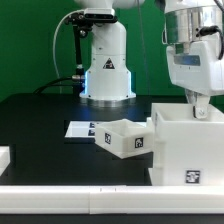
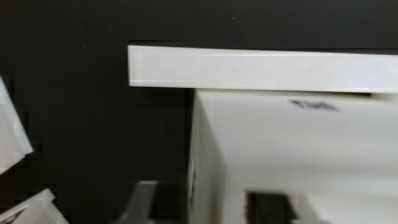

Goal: Assemble drawer

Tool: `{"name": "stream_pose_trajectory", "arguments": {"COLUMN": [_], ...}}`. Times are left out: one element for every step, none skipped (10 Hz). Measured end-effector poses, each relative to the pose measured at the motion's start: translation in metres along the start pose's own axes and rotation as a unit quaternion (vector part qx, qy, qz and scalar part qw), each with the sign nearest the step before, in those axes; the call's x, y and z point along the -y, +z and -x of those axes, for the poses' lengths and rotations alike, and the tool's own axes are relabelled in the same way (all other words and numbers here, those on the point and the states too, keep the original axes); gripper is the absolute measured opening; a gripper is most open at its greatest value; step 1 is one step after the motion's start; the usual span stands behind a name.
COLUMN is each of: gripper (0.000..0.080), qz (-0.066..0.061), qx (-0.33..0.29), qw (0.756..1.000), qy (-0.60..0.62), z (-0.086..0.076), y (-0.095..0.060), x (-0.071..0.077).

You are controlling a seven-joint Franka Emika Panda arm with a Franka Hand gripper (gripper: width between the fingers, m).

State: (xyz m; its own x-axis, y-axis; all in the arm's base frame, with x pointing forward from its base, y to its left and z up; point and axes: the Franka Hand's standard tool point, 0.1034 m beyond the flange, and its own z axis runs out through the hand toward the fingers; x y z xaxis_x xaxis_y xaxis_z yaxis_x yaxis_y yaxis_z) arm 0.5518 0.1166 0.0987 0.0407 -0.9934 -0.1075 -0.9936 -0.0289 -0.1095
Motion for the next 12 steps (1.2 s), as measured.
{"name": "stream_pose_trajectory", "arguments": {"gripper": [0.0256,0.0401,0.0535,0.0624,0.0624,0.0644,0.0644,0.0648,0.0648,0.0626,0.0497,0.0497], "qz": [0.000,0.000,0.000,0.000,-0.002,-0.002,-0.001,-0.001,-0.001,-0.001,-0.001,-0.001], "qx": [0.000,0.000,0.000,0.000,0.001,0.001,0.000,0.000,0.000,0.000,0.000,0.000], "qw": [1.000,1.000,1.000,1.000,1.000,1.000,1.000,1.000,1.000,1.000,1.000,1.000], "qy": [0.000,0.000,0.000,0.000,-0.005,-0.006,-0.006,-0.007,-0.007,-0.007,-0.007,-0.007], "z": [0.0001,0.0001,0.0001,0.0001,0.0003,0.0012,0.0010,0.0010,0.0009,0.0009,0.0009,0.0009], "y": [0.0000,0.0000,0.0001,-0.0001,-0.0019,-0.0011,-0.0005,-0.0005,-0.0002,-0.0001,-0.0001,-0.0001], "x": [0.0000,0.0000,0.0000,0.0000,0.0011,0.0005,0.0002,0.0002,0.0000,0.0000,0.0000,-0.0001]}}
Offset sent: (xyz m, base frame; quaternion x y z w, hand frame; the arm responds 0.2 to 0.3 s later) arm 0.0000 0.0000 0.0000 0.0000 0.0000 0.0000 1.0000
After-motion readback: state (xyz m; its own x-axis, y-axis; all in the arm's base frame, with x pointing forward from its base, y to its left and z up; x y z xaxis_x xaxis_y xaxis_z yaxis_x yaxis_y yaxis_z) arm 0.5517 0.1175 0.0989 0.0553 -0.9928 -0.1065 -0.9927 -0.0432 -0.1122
